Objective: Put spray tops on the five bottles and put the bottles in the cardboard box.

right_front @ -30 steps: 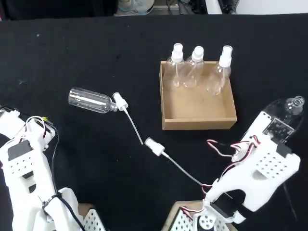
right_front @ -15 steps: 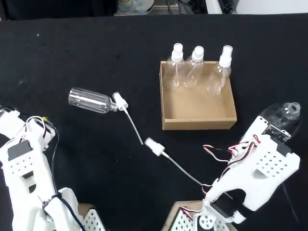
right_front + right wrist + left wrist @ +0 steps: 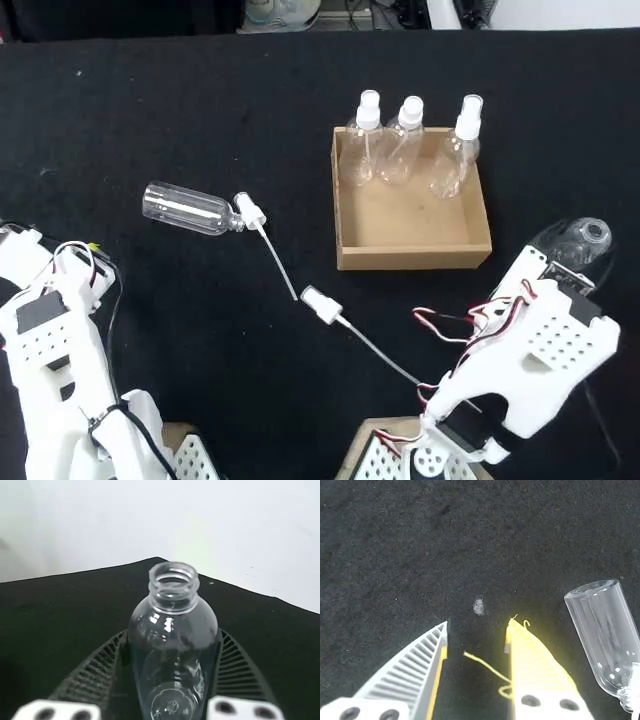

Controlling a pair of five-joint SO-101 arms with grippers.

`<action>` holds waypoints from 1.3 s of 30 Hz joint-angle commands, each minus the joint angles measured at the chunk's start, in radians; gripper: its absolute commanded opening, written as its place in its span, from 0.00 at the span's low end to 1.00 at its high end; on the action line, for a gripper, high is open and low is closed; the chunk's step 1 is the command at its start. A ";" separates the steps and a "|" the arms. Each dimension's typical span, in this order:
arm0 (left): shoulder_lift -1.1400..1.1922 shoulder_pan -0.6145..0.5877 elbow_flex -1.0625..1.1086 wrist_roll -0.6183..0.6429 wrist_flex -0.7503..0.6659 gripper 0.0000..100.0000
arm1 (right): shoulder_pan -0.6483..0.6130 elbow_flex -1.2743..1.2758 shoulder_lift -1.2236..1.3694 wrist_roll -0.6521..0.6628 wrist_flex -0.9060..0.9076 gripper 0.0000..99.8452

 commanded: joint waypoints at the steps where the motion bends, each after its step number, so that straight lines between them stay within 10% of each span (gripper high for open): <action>1: -0.020 0.013 -0.058 0.008 -0.011 0.19 | -0.025 0.044 0.019 0.000 0.003 0.21; 6: -0.020 0.013 -0.056 0.008 -0.015 0.19 | -0.026 0.044 0.022 -0.009 0.006 0.35; 39: -0.020 0.013 -0.054 0.005 -0.015 0.19 | -0.015 0.458 -0.443 -0.003 -0.095 0.33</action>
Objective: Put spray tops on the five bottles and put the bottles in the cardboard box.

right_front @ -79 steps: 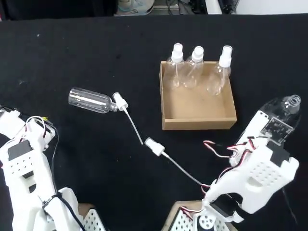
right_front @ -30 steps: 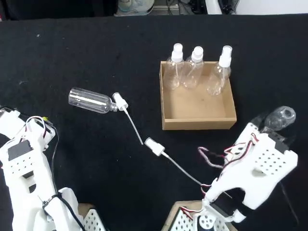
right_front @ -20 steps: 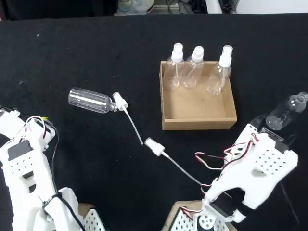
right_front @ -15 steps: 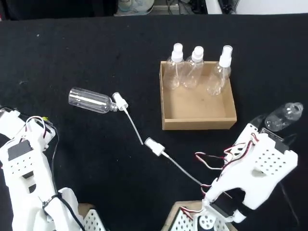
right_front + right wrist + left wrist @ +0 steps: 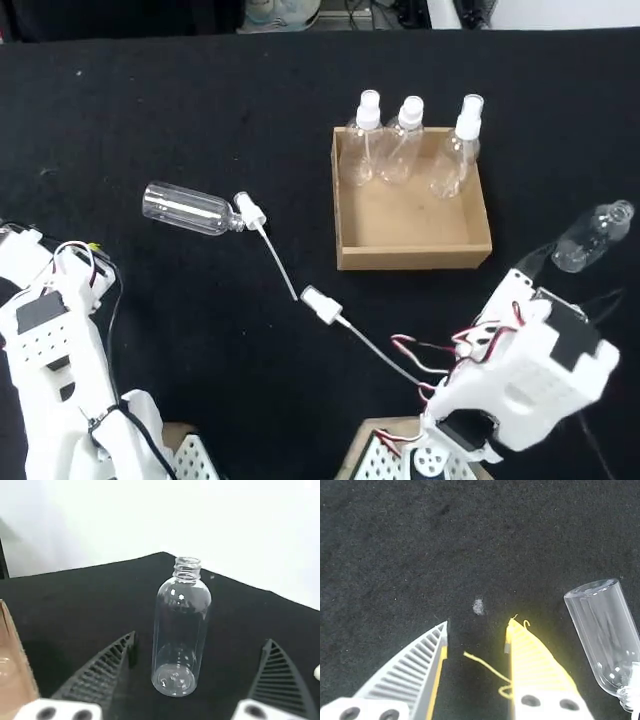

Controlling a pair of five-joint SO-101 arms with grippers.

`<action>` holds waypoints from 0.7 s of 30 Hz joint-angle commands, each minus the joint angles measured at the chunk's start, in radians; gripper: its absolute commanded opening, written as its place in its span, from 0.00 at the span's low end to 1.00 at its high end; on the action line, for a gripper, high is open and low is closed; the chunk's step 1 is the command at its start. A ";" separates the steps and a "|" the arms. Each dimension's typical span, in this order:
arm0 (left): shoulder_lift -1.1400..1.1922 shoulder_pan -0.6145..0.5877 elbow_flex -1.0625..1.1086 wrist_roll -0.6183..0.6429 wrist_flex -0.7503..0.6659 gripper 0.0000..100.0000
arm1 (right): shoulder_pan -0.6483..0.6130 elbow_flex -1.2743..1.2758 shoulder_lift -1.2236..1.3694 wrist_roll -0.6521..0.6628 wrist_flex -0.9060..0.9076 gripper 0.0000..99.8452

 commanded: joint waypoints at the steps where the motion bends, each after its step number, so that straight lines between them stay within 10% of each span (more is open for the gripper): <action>1: -0.020 0.010 -0.054 0.005 -0.015 0.19 | -0.011 0.028 -0.107 0.000 -0.003 0.33; 21: -0.020 0.010 -0.056 0.003 -0.015 0.19 | 0.009 0.002 -0.711 -0.006 0.667 0.33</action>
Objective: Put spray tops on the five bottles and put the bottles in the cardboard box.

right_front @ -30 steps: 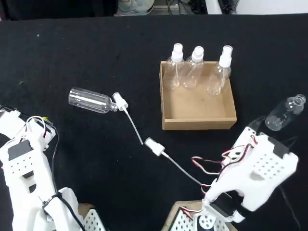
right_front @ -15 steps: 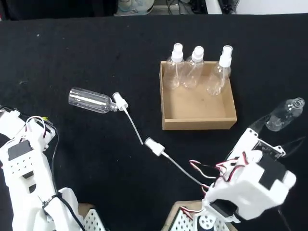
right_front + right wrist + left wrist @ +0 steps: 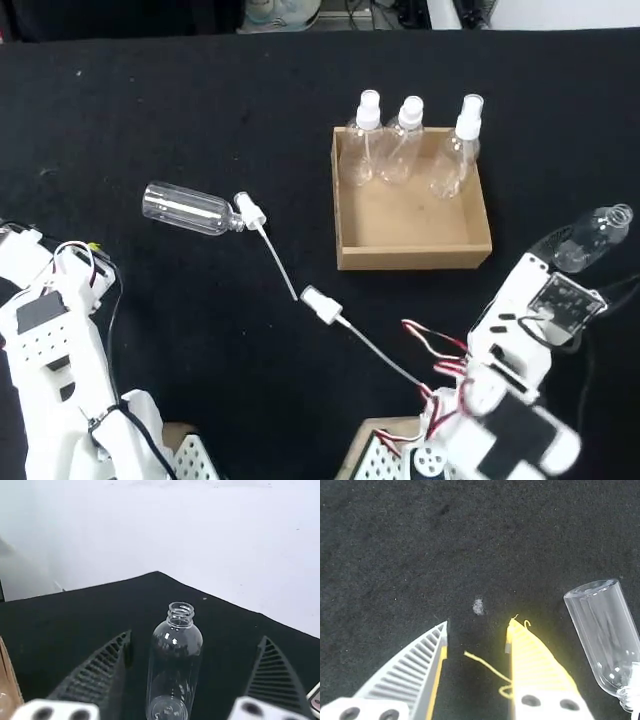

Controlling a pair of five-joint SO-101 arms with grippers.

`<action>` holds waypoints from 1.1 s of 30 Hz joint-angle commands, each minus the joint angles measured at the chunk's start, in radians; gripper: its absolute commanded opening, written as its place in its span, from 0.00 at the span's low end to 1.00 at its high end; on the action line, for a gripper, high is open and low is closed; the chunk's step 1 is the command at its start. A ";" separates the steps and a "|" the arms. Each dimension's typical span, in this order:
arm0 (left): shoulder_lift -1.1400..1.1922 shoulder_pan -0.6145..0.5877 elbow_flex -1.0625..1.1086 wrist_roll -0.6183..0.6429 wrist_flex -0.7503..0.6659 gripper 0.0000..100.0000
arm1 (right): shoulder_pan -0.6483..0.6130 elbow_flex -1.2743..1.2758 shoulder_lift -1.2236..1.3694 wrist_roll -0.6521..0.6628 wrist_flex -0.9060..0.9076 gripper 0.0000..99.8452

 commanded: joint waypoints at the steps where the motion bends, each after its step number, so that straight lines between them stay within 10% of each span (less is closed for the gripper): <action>1: -0.020 0.010 -0.056 0.003 -0.015 0.19 | 0.026 -0.038 -0.143 -0.008 0.178 0.33; 33: -0.018 0.045 -0.053 0.003 -0.009 0.19 | -0.041 -0.297 -1.234 0.207 1.984 0.31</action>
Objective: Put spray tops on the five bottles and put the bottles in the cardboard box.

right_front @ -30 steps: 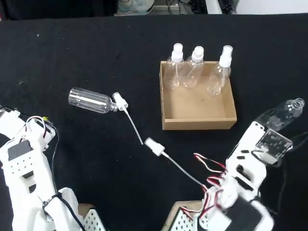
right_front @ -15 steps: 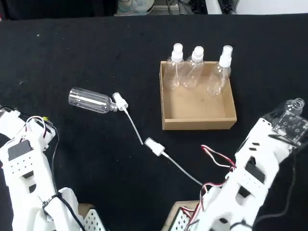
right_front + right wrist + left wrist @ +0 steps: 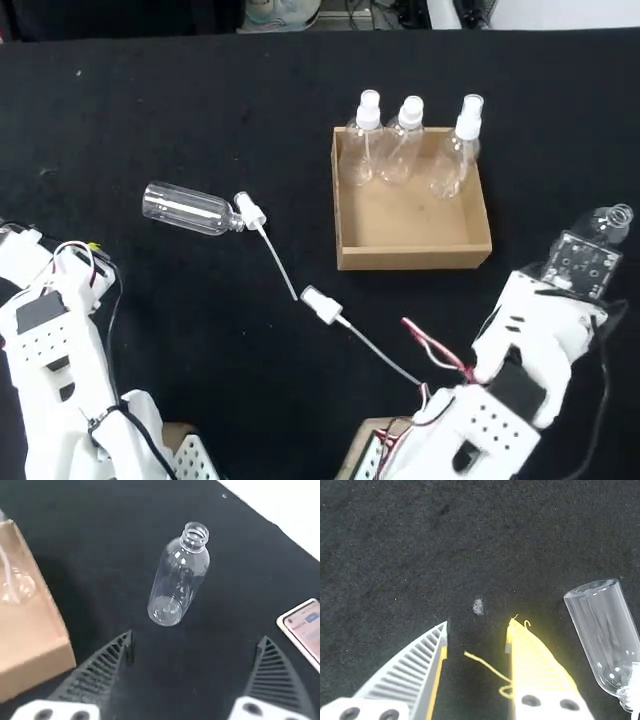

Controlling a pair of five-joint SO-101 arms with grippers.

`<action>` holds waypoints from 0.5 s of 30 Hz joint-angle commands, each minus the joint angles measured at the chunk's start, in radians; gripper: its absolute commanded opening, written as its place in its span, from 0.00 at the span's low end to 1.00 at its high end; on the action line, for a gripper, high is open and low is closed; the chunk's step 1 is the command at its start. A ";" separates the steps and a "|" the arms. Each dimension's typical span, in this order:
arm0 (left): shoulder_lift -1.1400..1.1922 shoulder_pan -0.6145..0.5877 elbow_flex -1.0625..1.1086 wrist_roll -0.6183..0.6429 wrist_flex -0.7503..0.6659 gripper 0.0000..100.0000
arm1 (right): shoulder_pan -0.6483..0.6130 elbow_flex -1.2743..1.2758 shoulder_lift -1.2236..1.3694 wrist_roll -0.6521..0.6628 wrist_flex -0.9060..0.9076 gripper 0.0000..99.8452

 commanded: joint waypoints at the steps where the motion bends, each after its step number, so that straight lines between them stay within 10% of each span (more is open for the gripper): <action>1: -0.017 0.054 -0.053 0.003 -0.009 0.19 | -0.060 -0.084 -0.097 0.048 0.110 0.29; 15: -0.014 0.065 -0.053 0.003 -0.009 0.19 | -0.009 -0.081 -0.039 0.060 -0.129 0.31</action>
